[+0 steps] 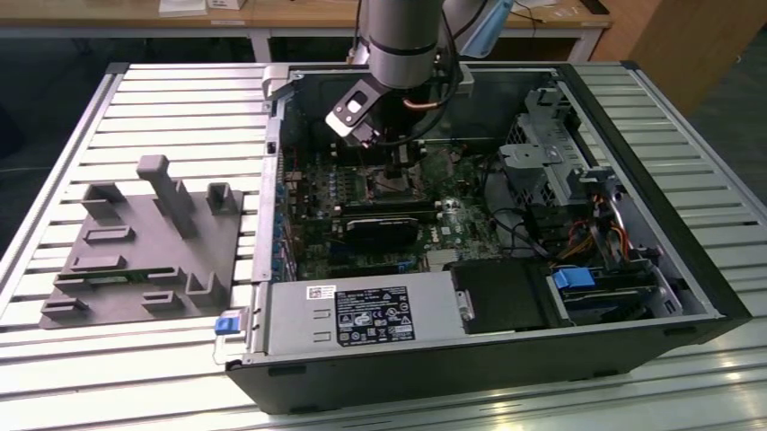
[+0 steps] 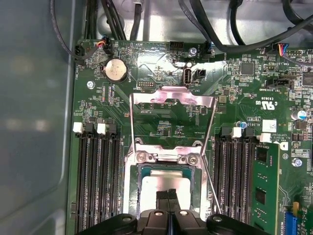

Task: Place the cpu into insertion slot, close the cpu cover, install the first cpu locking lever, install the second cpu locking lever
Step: 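Place the cpu into insertion slot, then close the cpu cover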

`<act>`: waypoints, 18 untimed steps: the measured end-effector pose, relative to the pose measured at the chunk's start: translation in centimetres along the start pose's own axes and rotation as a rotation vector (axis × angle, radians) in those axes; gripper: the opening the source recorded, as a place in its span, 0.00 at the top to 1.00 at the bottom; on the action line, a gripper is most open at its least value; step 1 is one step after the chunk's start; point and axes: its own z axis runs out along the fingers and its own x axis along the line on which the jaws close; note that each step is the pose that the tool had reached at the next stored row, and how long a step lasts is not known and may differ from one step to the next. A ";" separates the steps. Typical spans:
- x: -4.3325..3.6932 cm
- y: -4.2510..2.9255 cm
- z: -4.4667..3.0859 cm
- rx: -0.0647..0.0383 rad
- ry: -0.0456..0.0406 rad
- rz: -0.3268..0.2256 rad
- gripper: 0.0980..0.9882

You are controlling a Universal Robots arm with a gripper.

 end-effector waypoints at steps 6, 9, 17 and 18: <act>0.00 0.00 -0.12 0.000 -0.0001 0.000 0.99; 0.00 0.01 -0.19 0.000 -0.0001 0.000 0.99; 0.01 0.01 -0.34 0.000 -0.0001 0.000 0.99; 0.01 0.01 -0.35 0.000 0.0000 0.000 0.99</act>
